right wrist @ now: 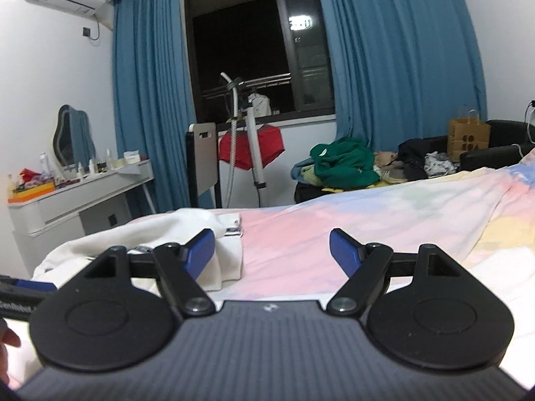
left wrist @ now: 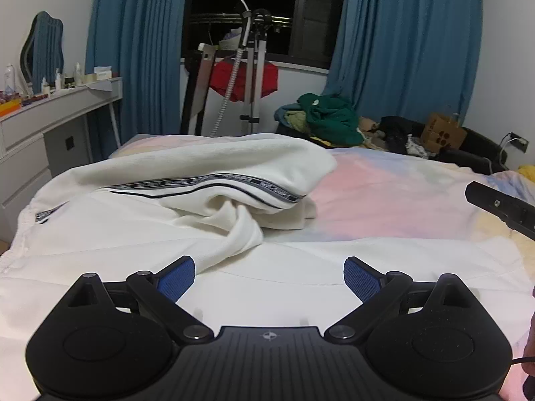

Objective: Fold clothes
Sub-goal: 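Grasp the striped pant leg with the right gripper and fold it over the other leg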

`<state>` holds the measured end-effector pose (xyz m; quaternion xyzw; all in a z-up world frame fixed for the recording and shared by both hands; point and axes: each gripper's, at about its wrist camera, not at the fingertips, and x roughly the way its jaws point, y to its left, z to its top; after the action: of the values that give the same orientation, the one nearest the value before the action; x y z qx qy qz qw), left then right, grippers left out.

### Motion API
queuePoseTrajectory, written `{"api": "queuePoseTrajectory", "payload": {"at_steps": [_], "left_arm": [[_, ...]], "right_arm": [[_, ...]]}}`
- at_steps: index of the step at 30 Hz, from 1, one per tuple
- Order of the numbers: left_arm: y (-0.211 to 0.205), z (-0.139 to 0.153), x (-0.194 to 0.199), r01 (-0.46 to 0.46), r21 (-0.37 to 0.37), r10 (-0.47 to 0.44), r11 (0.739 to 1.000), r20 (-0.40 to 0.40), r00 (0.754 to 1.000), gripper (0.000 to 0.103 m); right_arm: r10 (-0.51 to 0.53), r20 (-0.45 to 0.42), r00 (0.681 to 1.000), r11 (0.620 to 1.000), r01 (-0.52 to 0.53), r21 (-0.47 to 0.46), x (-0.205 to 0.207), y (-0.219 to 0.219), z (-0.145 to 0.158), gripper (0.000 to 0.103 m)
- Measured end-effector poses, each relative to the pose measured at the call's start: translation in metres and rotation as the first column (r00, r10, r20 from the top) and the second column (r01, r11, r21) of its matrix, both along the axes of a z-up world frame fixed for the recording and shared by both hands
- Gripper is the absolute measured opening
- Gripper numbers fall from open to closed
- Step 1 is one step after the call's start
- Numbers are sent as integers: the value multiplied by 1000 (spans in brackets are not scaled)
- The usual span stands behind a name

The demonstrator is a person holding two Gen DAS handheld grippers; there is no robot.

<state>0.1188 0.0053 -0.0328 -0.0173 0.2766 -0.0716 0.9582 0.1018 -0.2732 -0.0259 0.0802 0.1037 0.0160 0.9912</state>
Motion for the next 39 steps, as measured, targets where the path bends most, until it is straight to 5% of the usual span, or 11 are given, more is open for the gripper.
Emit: {"api": "queuePoseTrajectory", "payload": {"at_steps": [6,11,13,16,25,33,34,36,39], "left_arm": [[7,5,-8,-8,2,8,1000,18,1000,97],[11,15,-17,-30,-6,30,1000,47,998,97],[15,16,-19,-41,-10,41,999,46,998,97],[23,15,-19,-54,-47,56,997,25,998,97],[41,-14,13,-61,-38,61,997,9,998,98],[66,-41,56,-142,-142,129,980,-101,987,97],[67,-45,59,-146,-139,130,979,-113,985,97],[68,-50,62,-151,-145,133,978,-130,983,97],[68,-50,61,-152,-146,134,978,-122,983,97]], "right_arm": [[35,-33,999,999,-35,3,8,11,-9,78],[97,-155,983,973,-61,225,40,0,-28,73],[130,-201,971,946,-61,317,54,-5,-36,59],[186,-262,947,892,-51,450,74,-13,-47,42],[147,-313,938,710,121,694,169,3,-108,42],[87,-357,930,485,274,831,258,24,-166,33],[80,-368,926,500,282,819,264,27,-167,18],[69,-381,922,565,279,776,270,31,-162,12],[29,-344,938,593,261,762,260,16,-149,10]]}}
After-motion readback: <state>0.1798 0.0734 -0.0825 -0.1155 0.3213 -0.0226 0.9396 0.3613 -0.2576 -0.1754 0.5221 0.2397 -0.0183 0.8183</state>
